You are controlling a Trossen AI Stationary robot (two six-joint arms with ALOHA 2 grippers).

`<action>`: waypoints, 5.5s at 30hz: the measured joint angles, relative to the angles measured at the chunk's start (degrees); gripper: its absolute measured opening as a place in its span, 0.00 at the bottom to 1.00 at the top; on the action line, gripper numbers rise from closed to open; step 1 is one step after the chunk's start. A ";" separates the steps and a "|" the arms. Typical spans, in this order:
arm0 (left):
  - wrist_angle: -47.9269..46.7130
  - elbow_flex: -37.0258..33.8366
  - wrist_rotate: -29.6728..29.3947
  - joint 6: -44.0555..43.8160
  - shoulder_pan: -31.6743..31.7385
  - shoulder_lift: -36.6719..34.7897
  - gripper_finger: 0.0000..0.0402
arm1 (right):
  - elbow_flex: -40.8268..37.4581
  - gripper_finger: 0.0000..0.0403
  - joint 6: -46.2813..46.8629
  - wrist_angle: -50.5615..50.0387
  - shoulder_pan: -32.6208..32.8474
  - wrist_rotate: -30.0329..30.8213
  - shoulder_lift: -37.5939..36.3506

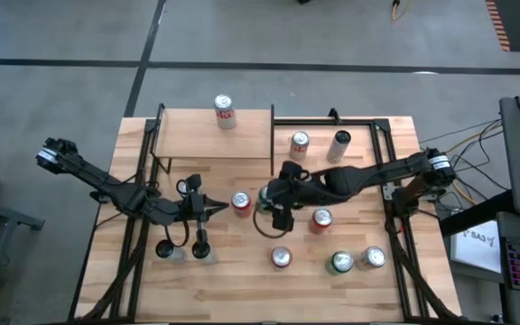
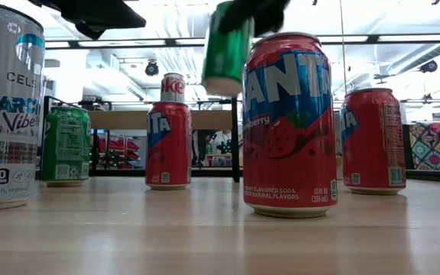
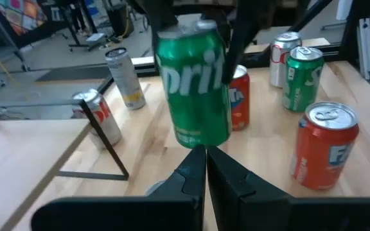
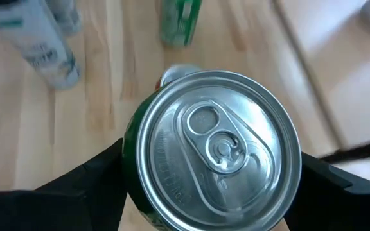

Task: Place canned beverage on shelf
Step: Put the middle green soda can on the shelf

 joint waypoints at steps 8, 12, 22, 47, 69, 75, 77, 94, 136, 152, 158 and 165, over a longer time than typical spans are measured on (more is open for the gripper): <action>0.61 0.00 -0.94 3.19 0.07 -0.51 0.00 | 6.15 0.74 -7.22 0.23 -4.56 -4.21 0.07; 1.15 0.00 -0.92 4.37 0.07 -0.46 0.00 | 7.87 0.74 -10.29 0.20 -6.88 -4.21 0.07; 11.18 0.00 0.23 11.73 1.79 -0.56 0.08 | 8.98 0.74 -20.74 -1.14 -8.90 -8.88 0.07; 31.96 0.00 9.49 17.58 18.68 13.50 0.86 | 9.38 0.74 -29.64 -1.70 -11.43 -8.25 0.09; 41.74 0.00 7.62 15.60 20.07 20.93 0.86 | 9.38 0.74 -23.16 0.34 -11.45 -8.27 0.09; 44.25 0.04 7.54 14.58 20.21 21.00 0.86 | 8.99 0.74 -22.08 1.78 -11.41 -8.75 0.09; 44.24 0.23 7.65 14.68 20.26 21.18 0.86 | 8.66 0.74 -22.08 2.43 -11.41 -8.73 0.09; 44.34 3.06 7.07 16.19 20.83 25.05 0.71 | 8.44 0.85 -23.58 3.13 -11.41 -8.74 0.09; 61.44 -0.76 -6.43 6.66 29.28 34.21 0.71 | 8.39 0.91 -19.46 4.21 -11.41 -2.17 -5.44; 68.84 -0.76 -6.32 7.04 31.74 39.44 0.71 | 8.35 0.91 -19.09 4.05 -11.41 -2.18 -5.44; 68.84 -0.76 -6.29 7.04 32.14 39.75 0.72 | 8.33 0.91 -19.09 4.05 -11.41 -2.17 -5.44; 68.74 -0.76 -6.30 7.04 32.51 39.80 0.72 | 8.33 0.91 -19.10 4.05 -11.41 -2.19 -5.44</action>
